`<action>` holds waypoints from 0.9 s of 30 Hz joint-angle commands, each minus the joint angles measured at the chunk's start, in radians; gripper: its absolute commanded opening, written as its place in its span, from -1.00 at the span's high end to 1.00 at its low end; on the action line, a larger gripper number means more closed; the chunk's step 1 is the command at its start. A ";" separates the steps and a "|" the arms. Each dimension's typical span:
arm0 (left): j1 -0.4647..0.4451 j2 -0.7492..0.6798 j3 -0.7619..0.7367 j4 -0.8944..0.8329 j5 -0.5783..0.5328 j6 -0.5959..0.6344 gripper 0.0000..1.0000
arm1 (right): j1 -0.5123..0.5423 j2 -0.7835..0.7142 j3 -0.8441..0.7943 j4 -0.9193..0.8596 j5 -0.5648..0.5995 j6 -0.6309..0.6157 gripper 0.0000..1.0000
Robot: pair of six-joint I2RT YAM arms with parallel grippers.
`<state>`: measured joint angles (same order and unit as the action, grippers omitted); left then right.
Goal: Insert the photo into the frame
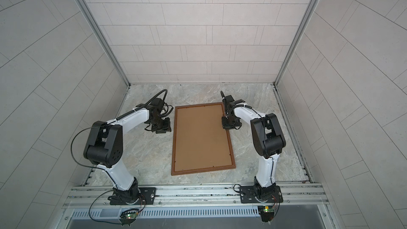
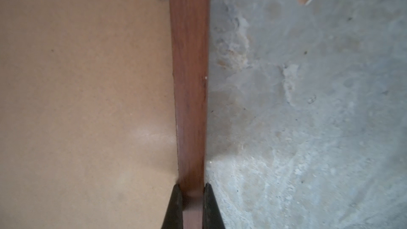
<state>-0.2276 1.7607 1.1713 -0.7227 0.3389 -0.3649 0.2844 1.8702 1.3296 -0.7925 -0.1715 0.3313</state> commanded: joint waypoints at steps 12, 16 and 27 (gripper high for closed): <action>-0.028 0.044 -0.015 0.018 0.052 0.000 -0.03 | 0.035 -0.164 -0.024 -0.066 0.052 -0.008 1.00; -0.042 0.029 -0.024 0.047 0.076 -0.014 -0.08 | 0.047 -0.169 -0.032 -0.069 0.056 -0.003 1.00; -0.092 0.049 -0.060 0.063 0.018 -0.054 0.01 | 0.048 -0.189 -0.044 -0.063 0.058 0.004 1.00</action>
<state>-0.3195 1.7939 1.1355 -0.6563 0.3923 -0.4004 0.3267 1.7374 1.2842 -0.8360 -0.1230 0.3450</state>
